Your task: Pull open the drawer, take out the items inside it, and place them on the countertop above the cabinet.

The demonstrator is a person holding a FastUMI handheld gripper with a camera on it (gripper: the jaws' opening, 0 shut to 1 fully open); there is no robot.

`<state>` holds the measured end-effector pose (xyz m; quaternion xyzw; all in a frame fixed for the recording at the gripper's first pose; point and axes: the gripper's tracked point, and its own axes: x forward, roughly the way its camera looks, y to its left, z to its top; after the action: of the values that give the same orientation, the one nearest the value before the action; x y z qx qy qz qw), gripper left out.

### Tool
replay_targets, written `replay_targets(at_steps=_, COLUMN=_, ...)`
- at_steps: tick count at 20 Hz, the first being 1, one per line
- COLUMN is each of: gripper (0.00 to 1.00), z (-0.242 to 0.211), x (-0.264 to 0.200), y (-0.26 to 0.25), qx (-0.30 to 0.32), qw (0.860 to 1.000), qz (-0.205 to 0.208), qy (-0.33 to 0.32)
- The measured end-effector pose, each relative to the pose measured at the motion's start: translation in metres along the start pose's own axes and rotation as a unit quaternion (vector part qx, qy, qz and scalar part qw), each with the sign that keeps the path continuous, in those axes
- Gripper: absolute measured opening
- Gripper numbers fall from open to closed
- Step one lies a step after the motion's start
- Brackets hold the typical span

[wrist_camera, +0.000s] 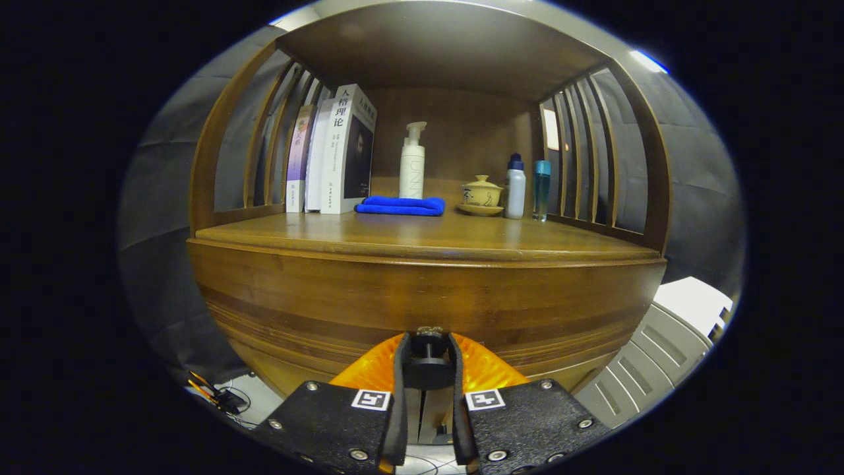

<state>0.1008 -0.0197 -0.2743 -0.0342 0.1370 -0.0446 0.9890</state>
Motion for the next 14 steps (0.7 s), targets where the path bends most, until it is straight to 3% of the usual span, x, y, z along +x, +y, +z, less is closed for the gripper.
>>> replay_targets(at_steps=4, gripper=0.25, z=-0.004, x=-0.018, y=-0.001, qx=-0.008, qw=1.000, qz=-0.004, qy=0.001)
replay_targets(at_steps=14, gripper=0.24, z=-0.022, x=-0.113, y=-0.006, qx=0.009, qw=1.000, qz=-0.001, qy=0.017)
